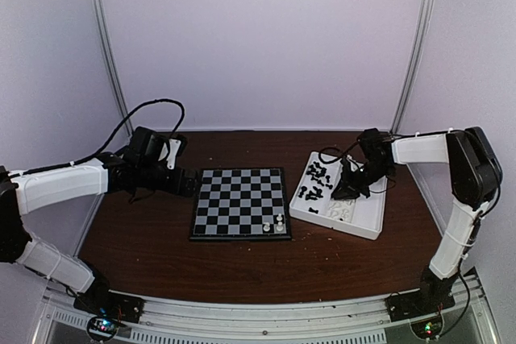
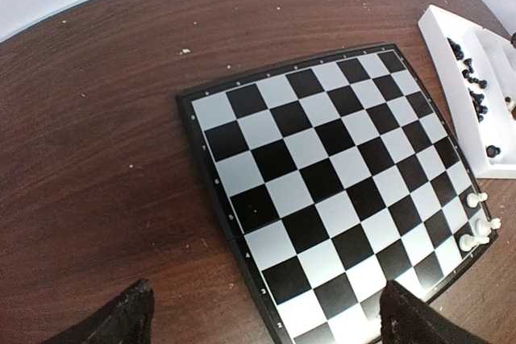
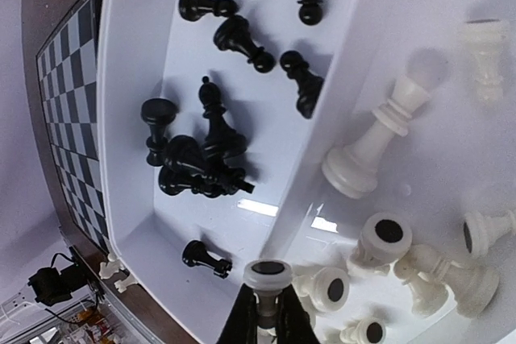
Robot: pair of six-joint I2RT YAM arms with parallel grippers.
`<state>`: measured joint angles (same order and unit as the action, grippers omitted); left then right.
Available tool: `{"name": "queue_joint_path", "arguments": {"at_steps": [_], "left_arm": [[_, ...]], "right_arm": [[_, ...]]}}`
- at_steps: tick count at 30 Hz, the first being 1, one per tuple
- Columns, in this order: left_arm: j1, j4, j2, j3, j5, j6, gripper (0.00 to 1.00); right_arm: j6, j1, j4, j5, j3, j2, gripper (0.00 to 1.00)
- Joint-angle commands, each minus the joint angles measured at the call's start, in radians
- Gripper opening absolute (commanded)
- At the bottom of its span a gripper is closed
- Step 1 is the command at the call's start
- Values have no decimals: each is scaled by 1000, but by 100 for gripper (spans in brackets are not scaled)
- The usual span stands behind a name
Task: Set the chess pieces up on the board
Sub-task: Pick up the chess piece from the storage box, then place the chess piece in the storage box.
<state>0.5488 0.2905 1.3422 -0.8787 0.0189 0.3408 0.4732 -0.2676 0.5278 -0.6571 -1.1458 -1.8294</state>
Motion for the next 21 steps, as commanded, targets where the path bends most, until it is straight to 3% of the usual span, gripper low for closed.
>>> {"name": "queue_joint_path", "arguments": {"at_steps": [1, 10, 17, 21], "left_arm": [[-4, -32, -1, -9, -16, 3, 98], [-1, -121, 23, -5, -240, -17, 97], [36, -137, 38, -18, -274, -43, 97], [69, -219, 76, -28, -380, -10, 95]], "right_arm": [[-60, -3, -30, -85, -2, 79, 0], [-163, -105, -52, -145, -15, 117, 0], [-253, -142, 18, -78, -33, 126, 0], [-310, -219, -12, -89, -29, 163, 1]]}}
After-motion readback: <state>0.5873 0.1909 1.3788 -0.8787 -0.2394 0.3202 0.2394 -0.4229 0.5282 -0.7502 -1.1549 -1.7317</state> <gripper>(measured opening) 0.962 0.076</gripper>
